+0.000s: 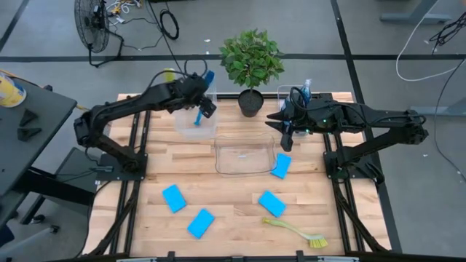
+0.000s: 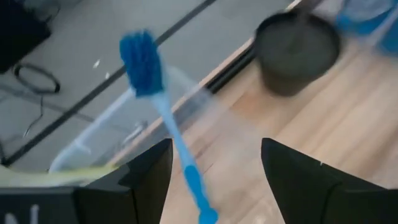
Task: Pick & Place Kitchen Sink Supplies
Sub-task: Put the blue sponge into the bottom transparent bin
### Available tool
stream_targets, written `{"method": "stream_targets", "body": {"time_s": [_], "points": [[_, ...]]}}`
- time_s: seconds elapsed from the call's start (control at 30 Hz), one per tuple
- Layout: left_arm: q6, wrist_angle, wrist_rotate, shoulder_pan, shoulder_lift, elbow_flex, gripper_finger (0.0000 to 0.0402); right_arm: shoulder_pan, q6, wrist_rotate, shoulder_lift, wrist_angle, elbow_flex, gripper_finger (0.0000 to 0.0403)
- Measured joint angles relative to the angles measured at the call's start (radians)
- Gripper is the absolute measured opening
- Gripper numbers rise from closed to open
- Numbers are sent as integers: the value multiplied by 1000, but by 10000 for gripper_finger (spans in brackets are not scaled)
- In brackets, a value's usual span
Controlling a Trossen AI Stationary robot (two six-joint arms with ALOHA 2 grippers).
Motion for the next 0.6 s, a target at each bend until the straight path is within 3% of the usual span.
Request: {"method": "stream_targets", "body": {"time_s": [0.23,0.6], "points": [[32,-15,59,-91,-47,124,252,0,0,-2,0,-5,0,98],[-5,-90,231,-271,-108,130,252,0,22,-2,0,-7,0,98]]}}
